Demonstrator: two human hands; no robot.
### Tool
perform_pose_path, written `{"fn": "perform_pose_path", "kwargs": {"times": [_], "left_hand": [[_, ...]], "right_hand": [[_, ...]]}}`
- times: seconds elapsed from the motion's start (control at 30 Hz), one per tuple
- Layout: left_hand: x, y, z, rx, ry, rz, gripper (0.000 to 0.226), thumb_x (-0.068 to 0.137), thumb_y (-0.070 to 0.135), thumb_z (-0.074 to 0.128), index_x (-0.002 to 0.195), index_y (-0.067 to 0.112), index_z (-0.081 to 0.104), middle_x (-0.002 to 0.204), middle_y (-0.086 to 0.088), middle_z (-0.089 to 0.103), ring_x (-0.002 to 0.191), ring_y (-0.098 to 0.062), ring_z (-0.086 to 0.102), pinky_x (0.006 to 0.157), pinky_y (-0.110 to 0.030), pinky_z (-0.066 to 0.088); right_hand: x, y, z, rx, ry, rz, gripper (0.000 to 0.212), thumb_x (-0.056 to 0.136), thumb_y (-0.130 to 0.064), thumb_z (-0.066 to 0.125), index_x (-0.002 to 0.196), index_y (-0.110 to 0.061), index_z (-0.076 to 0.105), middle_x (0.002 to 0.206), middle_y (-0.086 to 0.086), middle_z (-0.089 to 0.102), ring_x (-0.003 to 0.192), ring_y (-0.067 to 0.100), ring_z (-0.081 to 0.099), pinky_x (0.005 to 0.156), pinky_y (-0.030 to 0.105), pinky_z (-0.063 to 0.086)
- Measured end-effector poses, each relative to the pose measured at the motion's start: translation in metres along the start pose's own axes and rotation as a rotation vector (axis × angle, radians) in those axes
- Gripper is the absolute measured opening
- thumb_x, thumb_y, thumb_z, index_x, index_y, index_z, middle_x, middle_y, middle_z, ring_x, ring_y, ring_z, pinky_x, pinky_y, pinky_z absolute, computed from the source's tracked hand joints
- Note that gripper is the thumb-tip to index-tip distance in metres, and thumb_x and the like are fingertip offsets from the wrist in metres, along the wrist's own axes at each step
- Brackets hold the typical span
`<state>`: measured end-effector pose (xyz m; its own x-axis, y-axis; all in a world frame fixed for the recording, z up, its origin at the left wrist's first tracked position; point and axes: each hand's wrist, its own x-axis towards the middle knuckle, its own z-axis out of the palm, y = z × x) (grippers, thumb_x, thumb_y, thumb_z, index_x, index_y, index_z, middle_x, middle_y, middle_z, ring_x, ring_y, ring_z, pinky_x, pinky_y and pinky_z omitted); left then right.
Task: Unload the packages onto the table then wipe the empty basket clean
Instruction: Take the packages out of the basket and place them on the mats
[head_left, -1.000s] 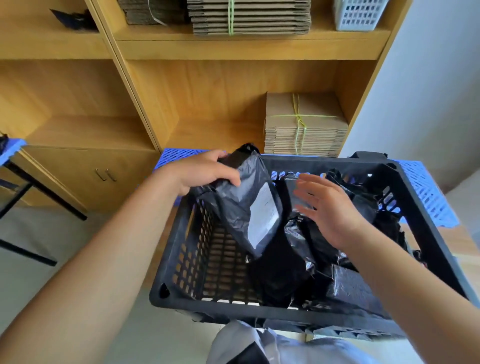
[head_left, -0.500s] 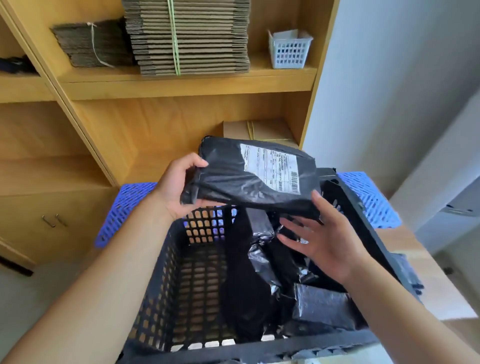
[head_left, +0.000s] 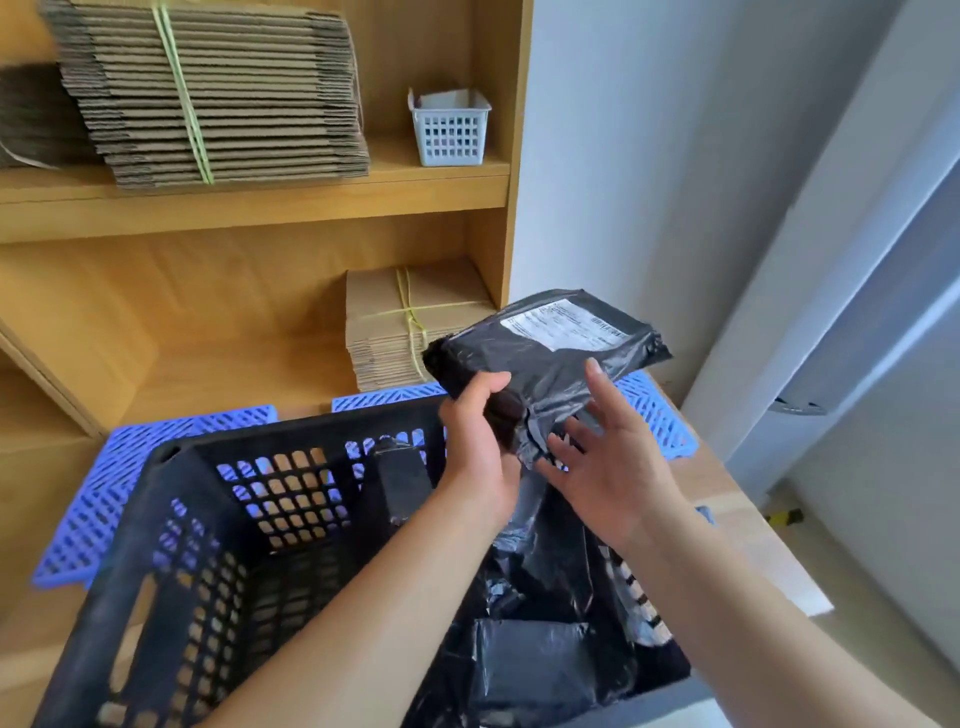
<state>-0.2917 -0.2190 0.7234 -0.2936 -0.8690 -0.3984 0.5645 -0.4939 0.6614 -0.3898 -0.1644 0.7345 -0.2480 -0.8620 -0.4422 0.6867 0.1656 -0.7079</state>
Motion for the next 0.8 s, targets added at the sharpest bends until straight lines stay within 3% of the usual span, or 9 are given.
{"fn": "perform_pose_path", "kwargs": {"times": [0.07,0.13,0.27,0.33,0.4,0.47,0.57,0.7,0.8], "left_hand": [[0.004,-0.011,0.01,0.027,-0.004,0.014,0.066,0.065,0.029,0.078,0.125,0.014,0.055,0.107,-0.016,0.072,0.091,-0.032,0.071,0.072,-0.037,0.053],[0.008,-0.023,0.018,0.11,0.019,0.055,0.047,0.077,0.016,0.074,0.118,0.017,0.053,0.093,-0.007,0.071,0.077,-0.02,0.07,0.061,-0.028,0.052],[0.014,-0.028,0.03,0.327,-0.044,0.097,0.055,0.076,0.026,0.082,0.122,0.017,0.054,0.107,-0.002,0.075,0.101,-0.019,0.071,0.078,-0.03,0.054],[0.02,-0.022,0.034,0.393,-0.021,0.103,0.062,0.069,0.042,0.085,0.118,0.015,0.059,0.1,0.001,0.076,0.101,-0.018,0.071,0.088,-0.034,0.056],[0.025,-0.015,0.039,0.422,-0.013,0.09,0.053,0.073,0.041,0.081,0.114,0.015,0.062,0.098,-0.002,0.076,0.095,-0.022,0.073,0.088,-0.039,0.058],[0.028,-0.012,0.045,0.46,-0.068,0.038,0.043,0.078,0.032,0.079,0.114,0.013,0.065,0.102,-0.007,0.075,0.096,-0.027,0.073,0.089,-0.042,0.058],[0.036,-0.02,0.06,0.451,-0.083,0.016,0.034,0.084,0.019,0.075,0.115,0.006,0.068,0.106,-0.007,0.076,0.101,-0.028,0.072,0.089,-0.041,0.058],[0.047,-0.046,0.081,0.402,-0.013,0.068,0.027,0.088,0.018,0.073,0.112,0.006,0.069,0.109,-0.005,0.075,0.106,-0.021,0.07,0.084,-0.035,0.06],[0.056,-0.073,0.094,0.396,0.049,0.123,0.028,0.09,0.019,0.072,0.113,0.005,0.069,0.109,-0.005,0.075,0.105,-0.018,0.07,0.085,-0.032,0.06]], "right_hand": [[0.011,-0.01,-0.007,-0.009,0.021,0.02,0.06,0.076,-0.044,0.077,0.128,-0.022,0.057,0.124,0.002,0.059,0.108,0.023,0.06,0.097,0.039,0.046],[0.021,-0.016,-0.022,-0.014,0.022,0.017,0.049,0.081,-0.031,0.076,0.126,-0.017,0.06,0.1,-0.001,0.072,0.084,0.02,0.068,0.083,0.038,0.05],[0.039,-0.035,-0.055,0.027,-0.053,-0.015,0.052,0.083,-0.009,0.069,0.133,-0.017,0.056,0.12,0.01,0.071,0.111,0.035,0.067,0.093,0.053,0.054],[0.046,-0.053,-0.067,-0.034,-0.072,-0.036,0.049,0.084,-0.007,0.066,0.13,-0.02,0.059,0.122,0.01,0.07,0.109,0.034,0.068,0.098,0.055,0.049],[0.051,-0.072,-0.08,-0.094,-0.104,-0.047,0.045,0.085,-0.006,0.063,0.127,-0.023,0.06,0.123,0.01,0.07,0.103,0.032,0.068,0.101,0.055,0.046],[0.057,-0.089,-0.091,-0.155,-0.161,-0.042,0.043,0.087,-0.008,0.061,0.128,-0.022,0.06,0.126,0.011,0.068,0.104,0.031,0.066,0.102,0.053,0.046],[0.068,-0.109,-0.104,-0.12,-0.18,-0.056,0.041,0.092,-0.017,0.06,0.133,-0.018,0.057,0.124,0.011,0.069,0.106,0.028,0.068,0.092,0.042,0.057],[0.071,-0.114,-0.117,-0.113,-0.049,-0.057,0.039,0.088,-0.04,0.067,0.12,-0.02,0.07,0.117,0.007,0.073,0.112,0.027,0.068,0.102,0.042,0.049],[0.07,-0.102,-0.128,0.006,0.047,-0.065,0.031,0.088,-0.04,0.068,0.113,-0.023,0.072,0.119,0.01,0.071,0.108,0.027,0.069,0.101,0.043,0.051]]}}
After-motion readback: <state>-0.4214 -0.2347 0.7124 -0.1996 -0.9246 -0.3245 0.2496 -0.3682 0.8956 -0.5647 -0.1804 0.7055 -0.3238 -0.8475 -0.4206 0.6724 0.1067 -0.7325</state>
